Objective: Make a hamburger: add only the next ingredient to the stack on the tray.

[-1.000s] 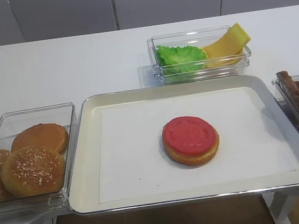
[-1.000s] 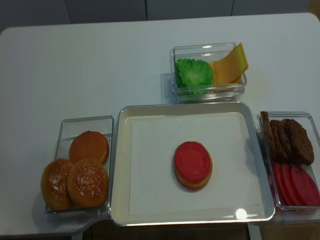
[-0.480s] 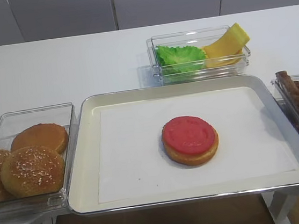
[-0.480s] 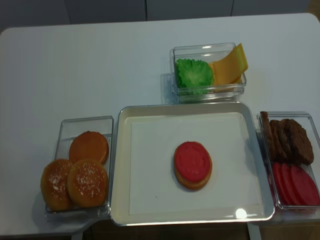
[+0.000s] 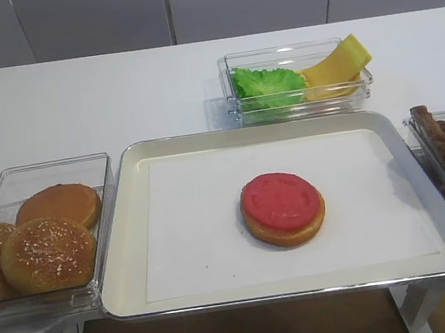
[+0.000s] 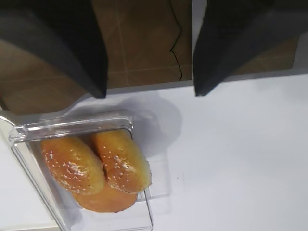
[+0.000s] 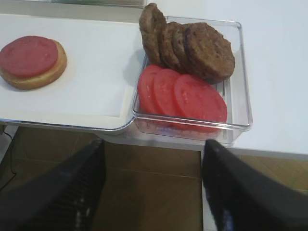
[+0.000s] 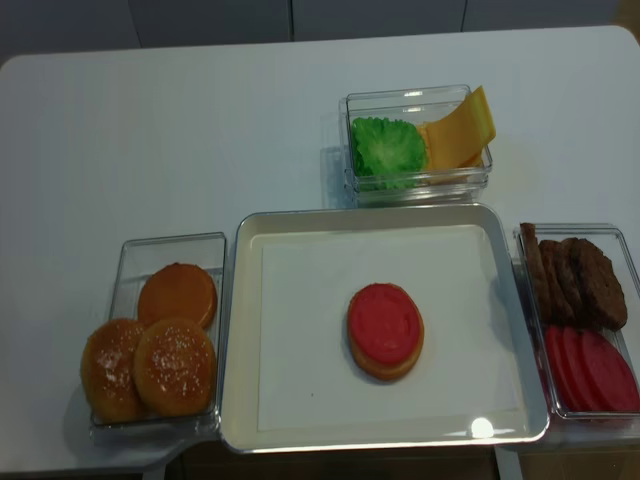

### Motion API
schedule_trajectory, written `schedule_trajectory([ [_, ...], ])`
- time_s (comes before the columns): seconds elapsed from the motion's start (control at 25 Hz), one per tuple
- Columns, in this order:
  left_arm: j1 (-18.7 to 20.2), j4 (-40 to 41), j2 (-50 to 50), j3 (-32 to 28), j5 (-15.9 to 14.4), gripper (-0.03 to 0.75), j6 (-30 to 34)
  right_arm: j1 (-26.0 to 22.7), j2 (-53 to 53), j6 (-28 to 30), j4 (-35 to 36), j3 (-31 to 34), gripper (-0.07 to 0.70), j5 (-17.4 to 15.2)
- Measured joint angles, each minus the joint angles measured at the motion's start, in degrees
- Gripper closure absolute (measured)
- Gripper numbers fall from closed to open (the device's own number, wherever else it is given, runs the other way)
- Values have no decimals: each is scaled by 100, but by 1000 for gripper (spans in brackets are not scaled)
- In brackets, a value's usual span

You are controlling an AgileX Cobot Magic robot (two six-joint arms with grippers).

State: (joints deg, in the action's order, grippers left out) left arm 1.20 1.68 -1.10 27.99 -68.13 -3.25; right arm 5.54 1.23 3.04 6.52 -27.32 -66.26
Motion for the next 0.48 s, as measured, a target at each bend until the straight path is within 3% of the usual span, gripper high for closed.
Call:
schedule_trajectory([
  [0.48, 0, 0, 0, 0, 0, 293, 0, -257, 0, 0, 4, 0, 255, 0],
])
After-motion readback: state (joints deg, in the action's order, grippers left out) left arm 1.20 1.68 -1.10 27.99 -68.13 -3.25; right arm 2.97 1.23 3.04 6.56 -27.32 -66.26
